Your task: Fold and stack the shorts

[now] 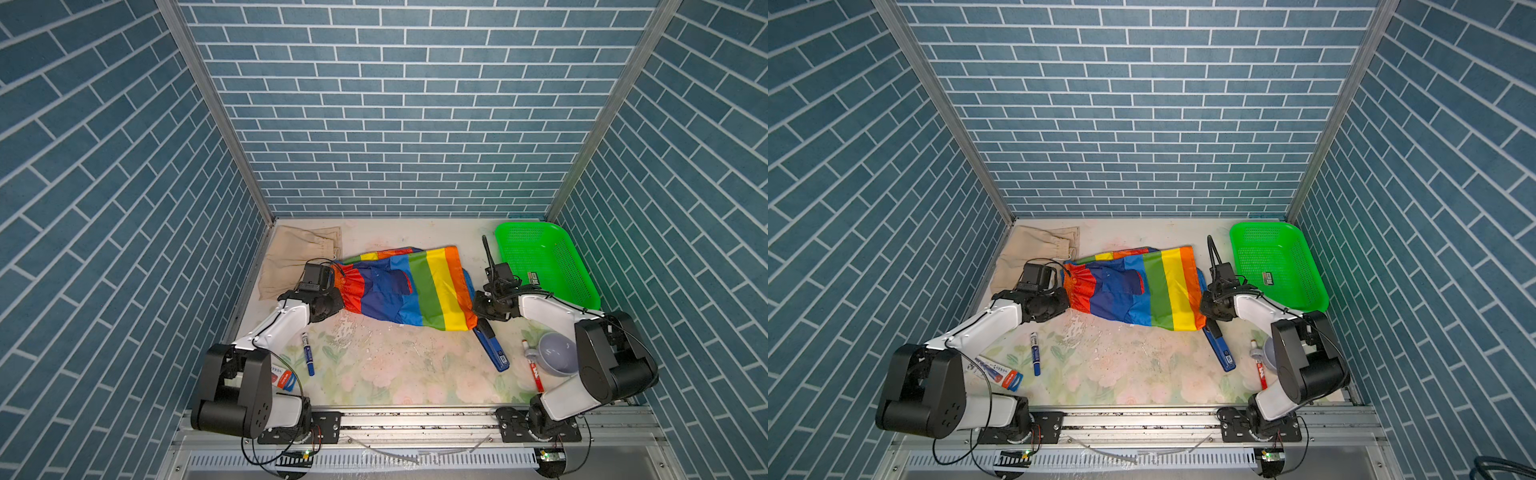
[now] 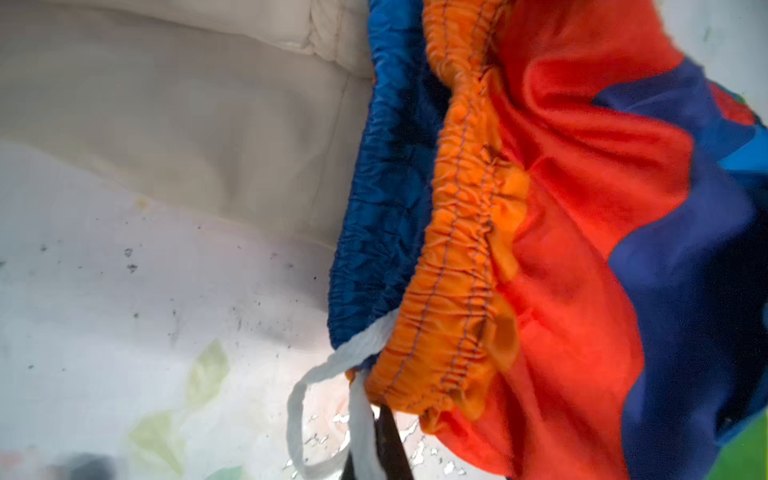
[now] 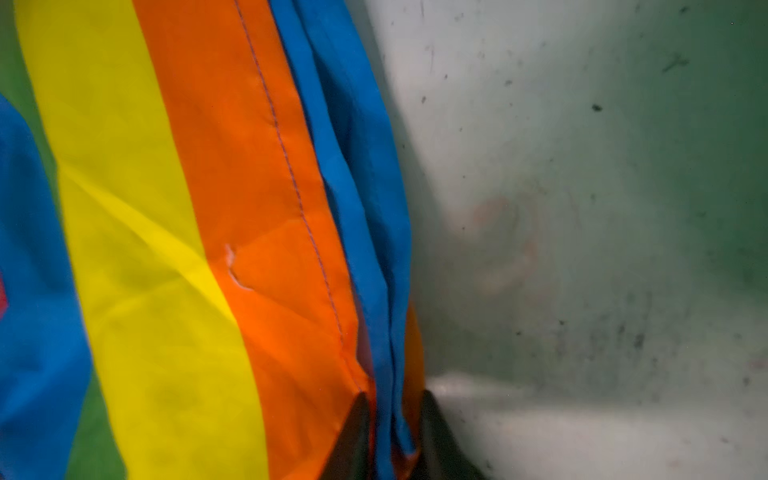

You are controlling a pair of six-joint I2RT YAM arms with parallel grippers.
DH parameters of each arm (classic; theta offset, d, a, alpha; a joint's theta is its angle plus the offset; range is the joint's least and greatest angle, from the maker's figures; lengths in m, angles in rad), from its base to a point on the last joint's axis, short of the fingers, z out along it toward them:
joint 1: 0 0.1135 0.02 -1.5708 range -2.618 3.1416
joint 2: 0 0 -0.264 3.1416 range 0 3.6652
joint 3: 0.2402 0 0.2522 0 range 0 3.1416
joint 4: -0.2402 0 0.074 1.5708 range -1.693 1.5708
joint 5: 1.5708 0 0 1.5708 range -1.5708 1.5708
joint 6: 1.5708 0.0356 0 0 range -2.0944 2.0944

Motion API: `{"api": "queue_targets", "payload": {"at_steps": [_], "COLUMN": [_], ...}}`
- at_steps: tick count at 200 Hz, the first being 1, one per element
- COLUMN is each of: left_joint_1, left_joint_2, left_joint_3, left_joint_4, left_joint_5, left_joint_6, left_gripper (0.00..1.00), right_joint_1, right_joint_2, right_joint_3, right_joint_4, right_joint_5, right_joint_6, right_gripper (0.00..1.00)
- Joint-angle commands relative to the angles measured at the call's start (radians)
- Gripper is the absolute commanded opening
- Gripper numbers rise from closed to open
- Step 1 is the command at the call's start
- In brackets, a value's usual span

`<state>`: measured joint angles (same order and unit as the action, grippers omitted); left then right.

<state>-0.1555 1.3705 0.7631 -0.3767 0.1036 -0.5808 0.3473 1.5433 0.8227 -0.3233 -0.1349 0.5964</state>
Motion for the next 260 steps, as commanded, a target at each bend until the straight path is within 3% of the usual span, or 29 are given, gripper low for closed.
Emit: {"api": "queue_targets", "payload": {"at_steps": [1,18,29,73,92,111,145,180,188,201,209,260], "left_joint_1": [0.001,0.001,0.001,0.001,0.000,0.001,0.001,0.001,0.000,0.001,0.001,0.001], "left_joint_2": [-0.012,-0.026,-0.043,-0.106,-0.089,-0.025,0.075,0.149,0.167,0.190,0.203,0.257], "left_joint_3": [-0.016,-0.001,0.016,0.126,0.182,0.232,0.230,0.225,0.226,0.225,0.223,0.191], "left_joint_4": [-0.073,-0.085,-0.096,-0.160,-0.168,-0.193,-0.169,-0.123,-0.115,-0.099,-0.090,-0.047], "left_joint_5": [-0.044,-0.051,-0.062,-0.119,-0.120,-0.128,-0.119,-0.104,-0.099,-0.089,-0.086,-0.085], "left_joint_6": [0.011,0.008,0.005,0.013,0.032,0.050,0.044,0.029,0.028,0.026,0.026,0.029], "left_gripper": [0.19,0.51,0.61,0.67,0.78,0.82,0.83,0.83,0.83,0.81,0.77,0.52], "right_joint_1": [-0.002,-0.003,-0.005,-0.028,-0.034,-0.038,-0.045,-0.050,-0.051,-0.054,-0.054,-0.054], "right_joint_2": [-0.030,-0.026,-0.007,0.211,0.352,0.494,0.700,0.778,0.783,0.786,0.785,0.672], "right_joint_3": [0.050,0.157,0.238,0.548,0.681,0.823,1.019,1.077,1.071,1.061,1.061,1.040], "right_joint_4": [-0.063,-0.126,-0.153,-0.178,-0.178,-0.198,-0.236,-0.204,-0.180,-0.149,-0.140,-0.094], "right_joint_5": [0.030,0.090,0.119,0.137,0.102,0.054,-0.022,-0.096,-0.125,-0.161,-0.169,-0.130], "right_joint_6": [-0.006,-0.065,-0.103,-0.186,-0.201,-0.211,-0.210,-0.193,-0.191,-0.180,-0.175,-0.179], "right_gripper": [0.47,0.54,0.56,0.59,0.60,0.60,0.61,0.58,0.50,0.15,0.00,0.00]}}
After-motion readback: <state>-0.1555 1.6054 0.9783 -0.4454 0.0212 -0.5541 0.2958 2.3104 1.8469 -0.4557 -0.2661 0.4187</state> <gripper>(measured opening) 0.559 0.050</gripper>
